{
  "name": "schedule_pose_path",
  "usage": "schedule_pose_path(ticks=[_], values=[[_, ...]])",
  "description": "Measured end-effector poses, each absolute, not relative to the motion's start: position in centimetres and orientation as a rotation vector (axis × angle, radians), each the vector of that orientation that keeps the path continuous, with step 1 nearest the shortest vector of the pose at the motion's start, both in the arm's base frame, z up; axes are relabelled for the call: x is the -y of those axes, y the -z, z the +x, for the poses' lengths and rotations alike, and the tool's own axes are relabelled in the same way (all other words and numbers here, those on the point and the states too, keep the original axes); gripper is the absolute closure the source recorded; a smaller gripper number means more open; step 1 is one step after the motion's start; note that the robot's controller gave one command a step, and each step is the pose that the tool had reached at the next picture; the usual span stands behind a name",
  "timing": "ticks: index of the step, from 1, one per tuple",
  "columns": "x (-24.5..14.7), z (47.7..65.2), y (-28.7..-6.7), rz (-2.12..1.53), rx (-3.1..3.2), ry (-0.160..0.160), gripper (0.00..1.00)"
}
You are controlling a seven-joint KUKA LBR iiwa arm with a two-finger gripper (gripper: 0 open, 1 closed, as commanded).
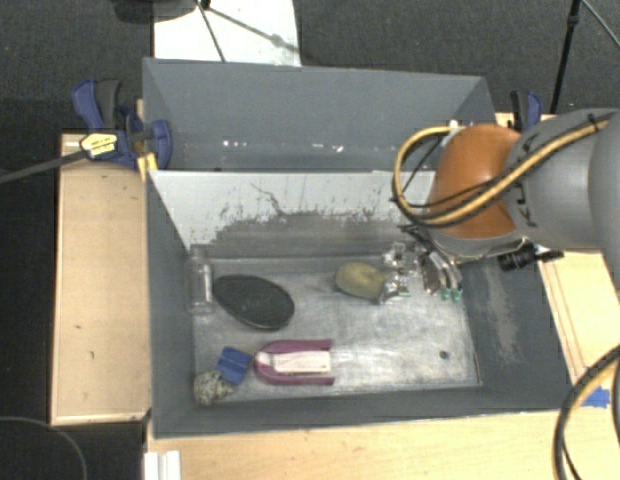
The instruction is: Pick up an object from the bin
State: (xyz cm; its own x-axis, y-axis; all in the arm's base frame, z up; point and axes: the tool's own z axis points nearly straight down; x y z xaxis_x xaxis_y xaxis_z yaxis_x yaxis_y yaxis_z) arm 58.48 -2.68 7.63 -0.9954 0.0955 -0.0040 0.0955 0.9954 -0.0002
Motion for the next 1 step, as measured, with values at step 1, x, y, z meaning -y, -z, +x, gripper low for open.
schedule_pose_path(ticks=[1], values=[[3.57,57.32,-21.10,-0.094,-3.129,0.002,1.00]])
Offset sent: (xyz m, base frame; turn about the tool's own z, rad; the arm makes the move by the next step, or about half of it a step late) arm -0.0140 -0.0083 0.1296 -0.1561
